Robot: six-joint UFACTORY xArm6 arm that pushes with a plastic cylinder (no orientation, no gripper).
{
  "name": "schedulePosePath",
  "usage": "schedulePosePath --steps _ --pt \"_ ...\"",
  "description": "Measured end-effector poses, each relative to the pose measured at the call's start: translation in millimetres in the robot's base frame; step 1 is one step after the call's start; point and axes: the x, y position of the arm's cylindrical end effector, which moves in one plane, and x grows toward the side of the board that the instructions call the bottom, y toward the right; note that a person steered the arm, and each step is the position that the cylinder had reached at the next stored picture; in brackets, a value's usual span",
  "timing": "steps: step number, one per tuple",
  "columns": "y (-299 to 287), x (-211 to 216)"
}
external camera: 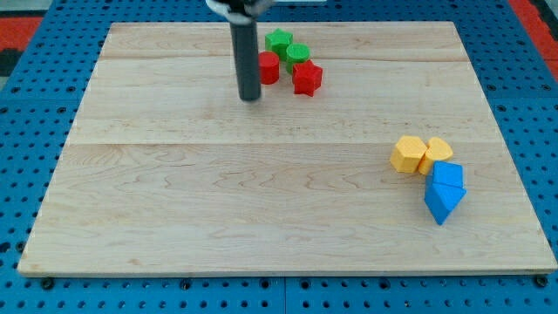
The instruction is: Push the red star into the red circle
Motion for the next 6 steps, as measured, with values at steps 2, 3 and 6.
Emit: schedulePosePath --steps 2,3,6 --pt "65.8 -45.1" --pt "17.4 -51.6" --pt "-53.0 -54.1"
